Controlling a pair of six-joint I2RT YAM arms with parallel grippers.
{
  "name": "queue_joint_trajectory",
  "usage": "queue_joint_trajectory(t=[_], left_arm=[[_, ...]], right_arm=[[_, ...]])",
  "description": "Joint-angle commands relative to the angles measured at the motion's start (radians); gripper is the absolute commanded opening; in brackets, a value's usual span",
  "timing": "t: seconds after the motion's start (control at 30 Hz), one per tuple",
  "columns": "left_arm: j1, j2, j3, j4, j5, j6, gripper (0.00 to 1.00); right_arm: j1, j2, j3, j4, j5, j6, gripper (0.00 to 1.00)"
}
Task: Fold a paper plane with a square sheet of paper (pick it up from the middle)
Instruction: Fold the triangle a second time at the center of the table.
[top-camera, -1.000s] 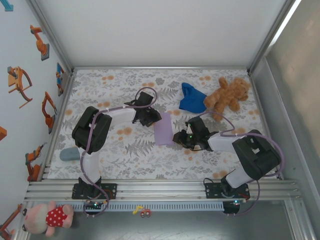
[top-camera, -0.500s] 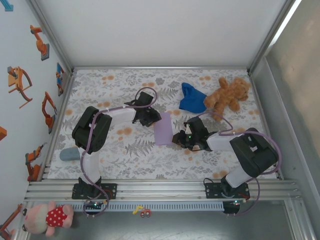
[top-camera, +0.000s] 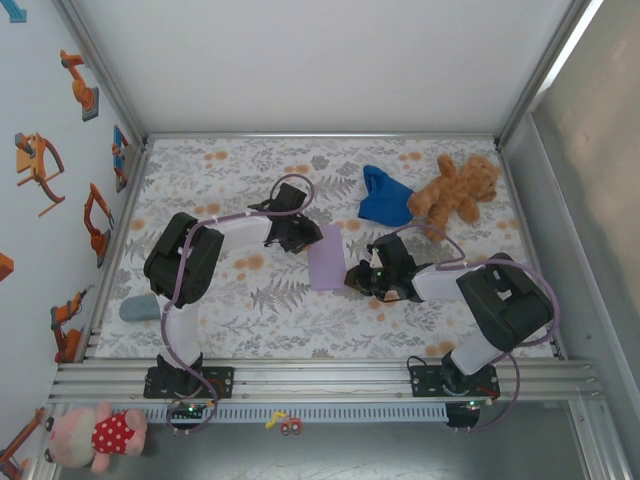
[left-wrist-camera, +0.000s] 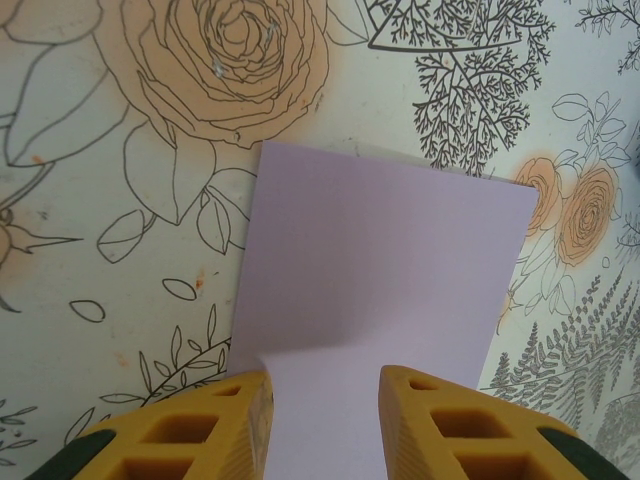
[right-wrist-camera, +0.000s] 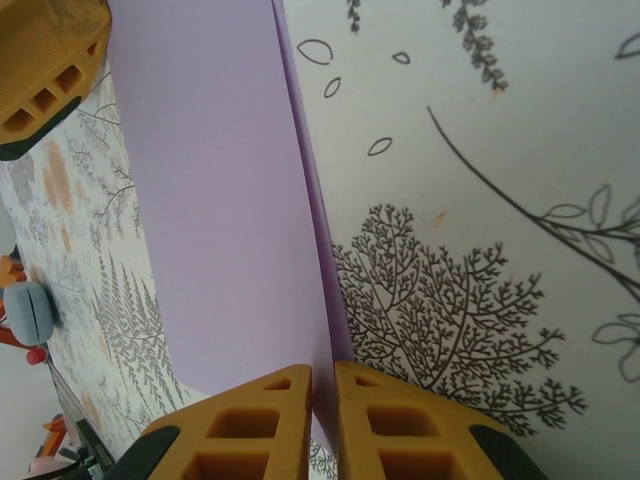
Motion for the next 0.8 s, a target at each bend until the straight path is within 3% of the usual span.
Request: queue_joint_trajectory(t=[0.0, 0.2, 0.47, 0.77], left_arm=[[-0.005, 0.05, -0.018, -0.052, 0.017, 0.002, 0.35], [-0.006, 0.006, -0.012, -0.017, 0.037, 0.044, 0.35], [0.006, -0.016, -0.005, -0.017, 0.028, 0.105, 0.3], [0.004, 0.024, -0.032, -0.016, 0.045, 0.088, 0.24]], right_arm=[[0.007, 0.012, 0.032, 0.017, 0.014, 0.006, 0.12], [0.007, -0.016, 0.027, 0.001, 0.021, 0.001, 0.0], [0.007, -0.077, 0.017, -0.062, 0.008, -0.035, 0.0], [0.007, -0.064, 0.042, -0.013, -0.027, -0.034, 0.0]])
